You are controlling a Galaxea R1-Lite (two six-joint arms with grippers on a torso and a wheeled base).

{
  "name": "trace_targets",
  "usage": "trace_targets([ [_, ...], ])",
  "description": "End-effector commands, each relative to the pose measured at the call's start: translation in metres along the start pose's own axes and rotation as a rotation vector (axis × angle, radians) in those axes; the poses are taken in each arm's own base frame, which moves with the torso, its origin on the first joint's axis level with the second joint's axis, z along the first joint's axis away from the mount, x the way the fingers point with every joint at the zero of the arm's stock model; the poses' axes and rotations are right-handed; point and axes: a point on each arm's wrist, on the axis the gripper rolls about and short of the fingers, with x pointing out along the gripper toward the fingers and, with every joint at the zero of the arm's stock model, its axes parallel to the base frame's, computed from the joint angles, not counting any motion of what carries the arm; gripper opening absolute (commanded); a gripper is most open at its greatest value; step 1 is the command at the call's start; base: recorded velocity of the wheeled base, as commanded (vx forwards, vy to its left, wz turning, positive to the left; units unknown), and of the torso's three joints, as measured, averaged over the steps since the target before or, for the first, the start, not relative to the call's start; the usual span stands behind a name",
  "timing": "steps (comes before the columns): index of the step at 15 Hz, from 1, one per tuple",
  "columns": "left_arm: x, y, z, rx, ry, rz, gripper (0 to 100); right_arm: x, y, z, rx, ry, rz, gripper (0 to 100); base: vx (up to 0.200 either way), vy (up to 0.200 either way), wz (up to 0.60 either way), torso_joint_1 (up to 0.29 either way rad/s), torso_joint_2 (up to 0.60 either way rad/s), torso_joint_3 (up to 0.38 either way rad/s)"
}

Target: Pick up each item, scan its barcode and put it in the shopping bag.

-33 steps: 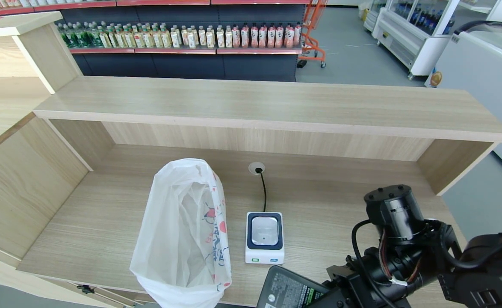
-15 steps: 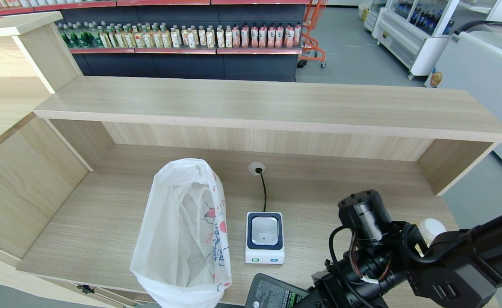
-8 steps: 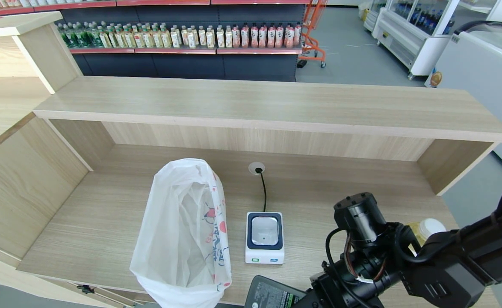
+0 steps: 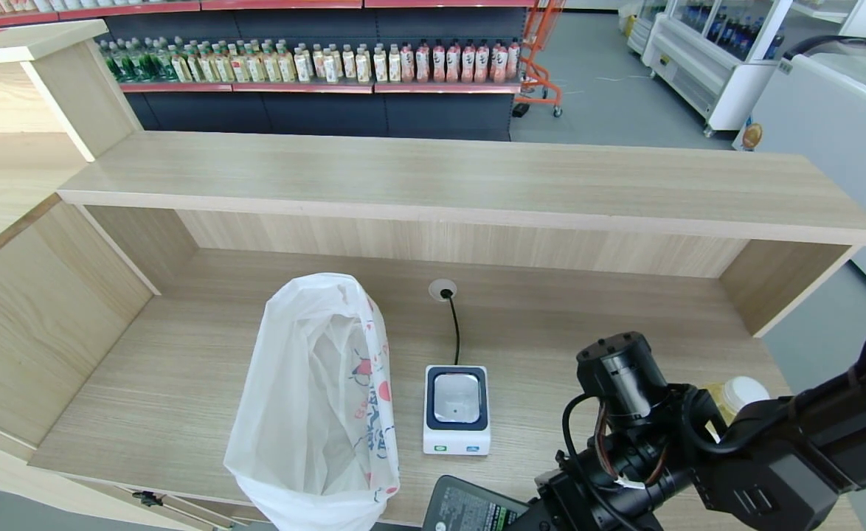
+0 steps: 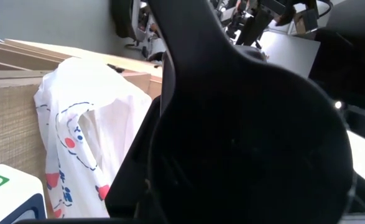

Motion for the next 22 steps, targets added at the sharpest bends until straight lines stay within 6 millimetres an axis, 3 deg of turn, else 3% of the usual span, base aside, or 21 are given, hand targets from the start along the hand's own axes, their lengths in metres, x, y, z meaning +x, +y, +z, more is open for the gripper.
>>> trace_targets([
  [1,0.000,0.000,0.000,0.000,-0.001,-0.001,100,0.000,-0.001,0.000,-0.004,0.001,-0.001,0,0.000,0.000,0.00,0.000,0.00,0.000],
  [6,0.000,0.000,0.000,0.000,-0.001,0.000,100,-0.001,-0.002,0.000,-0.001,0.002,0.000,0,0.000,0.000,0.00,0.000,0.00,0.000],
  [8,0.000,0.000,0.000,0.000,-0.001,0.000,100,-0.011,-0.019,-0.003,0.124,0.044,-0.006,0,0.000,0.000,0.00,0.000,0.00,0.000],
  [9,0.000,0.000,0.000,0.000,-0.001,0.000,100,-0.027,-0.033,-0.014,0.192,0.135,0.003,0,0.000,0.000,0.00,0.000,0.00,0.000],
  [11,0.000,0.000,0.000,0.000,-0.001,0.000,100,-0.050,-0.062,-0.017,0.496,0.373,0.067,0,0.000,0.000,0.00,0.000,0.00,0.000],
  [12,0.000,0.000,0.000,0.000,-0.001,0.000,100,-0.071,-0.087,-0.016,0.564,0.533,0.033,0,0.000,0.000,0.00,0.000,0.00,0.000],
  [13,0.000,0.000,0.000,0.000,-0.001,0.000,100,-0.094,-0.088,0.005,0.762,0.655,0.029,0,0.000,0.000,0.00,0.000,0.00,0.000],
  [14,0.000,0.000,0.000,0.000,-0.001,0.000,100,-0.095,-0.090,0.014,0.885,0.657,0.004,0,0.000,0.000,0.00,0.000,0.00,0.000],
  [16,0.000,0.000,0.000,0.000,-0.001,0.000,100,-0.110,-0.112,0.019,1.328,0.712,-0.203,0,0.000,0.000,0.00,0.000,0.00,0.000],
  [19,0.000,0.000,0.000,0.000,-0.001,0.000,100,-0.123,-0.120,0.022,2.121,0.817,-0.686,0,0.000,0.000,0.00,0.000,0.00,0.000],
  [21,0.000,0.000,0.000,0.000,-0.001,0.000,100,-0.122,-0.103,0.014,2.522,0.913,-1.036,0,0.000,0.000,0.00,0.000,0.00,0.000],
  [22,0.000,0.000,0.000,0.000,-0.001,0.000,100,-0.120,-0.095,0.013,2.578,0.961,-1.093,0,0.000,0.000,0.00,0.000,0.00,0.000],
])
